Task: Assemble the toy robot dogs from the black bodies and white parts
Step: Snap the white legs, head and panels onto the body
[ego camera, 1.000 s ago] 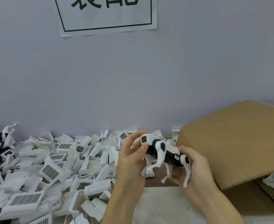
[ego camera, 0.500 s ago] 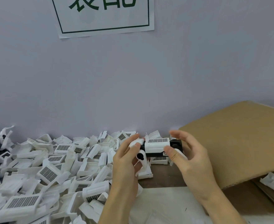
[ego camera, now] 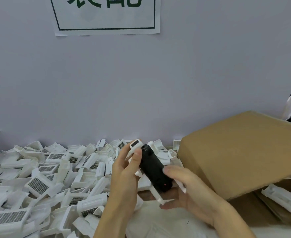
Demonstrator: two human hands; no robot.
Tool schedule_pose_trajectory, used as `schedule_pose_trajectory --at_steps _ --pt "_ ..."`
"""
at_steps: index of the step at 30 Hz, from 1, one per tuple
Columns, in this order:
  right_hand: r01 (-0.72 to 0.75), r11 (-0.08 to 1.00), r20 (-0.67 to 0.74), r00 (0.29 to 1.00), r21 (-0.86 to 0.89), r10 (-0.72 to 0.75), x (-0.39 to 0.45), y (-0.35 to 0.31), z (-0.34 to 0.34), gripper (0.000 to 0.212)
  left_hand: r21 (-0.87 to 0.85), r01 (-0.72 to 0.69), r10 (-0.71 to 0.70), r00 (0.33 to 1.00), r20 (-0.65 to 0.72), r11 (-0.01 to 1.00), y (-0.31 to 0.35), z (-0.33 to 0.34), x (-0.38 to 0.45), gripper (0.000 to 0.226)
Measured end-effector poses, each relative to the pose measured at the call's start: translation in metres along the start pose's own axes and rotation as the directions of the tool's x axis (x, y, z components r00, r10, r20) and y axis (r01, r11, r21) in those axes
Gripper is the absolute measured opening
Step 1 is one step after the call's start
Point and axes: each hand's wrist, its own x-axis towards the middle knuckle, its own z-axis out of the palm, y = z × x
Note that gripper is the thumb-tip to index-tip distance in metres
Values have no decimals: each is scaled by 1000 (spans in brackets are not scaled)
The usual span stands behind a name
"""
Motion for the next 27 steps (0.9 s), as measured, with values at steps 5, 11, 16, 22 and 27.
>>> schedule_pose_trajectory --at_steps 5,11,16,22,27 --pt "-45 968 102 992 -248 72 -6 -3 2 32 116 19 -11 998 -66 993 -3 -1 1 35" --pt "162 987 -166 973 7 -159 -6 -20 5 22 -53 74 -77 995 -59 996 1 3 6 48" --pt "556 809 -622 706 190 -338 -20 -66 -16 20 86 100 -96 994 -57 991 -5 9 9 42" --pt "831 416 -800 512 369 -313 -56 -136 -73 29 120 146 -139 988 -67 982 -7 9 11 42" --pt "798 540 -826 478 267 -298 -69 -140 -89 55 187 171 -159 984 -78 967 -6 14 9 36"
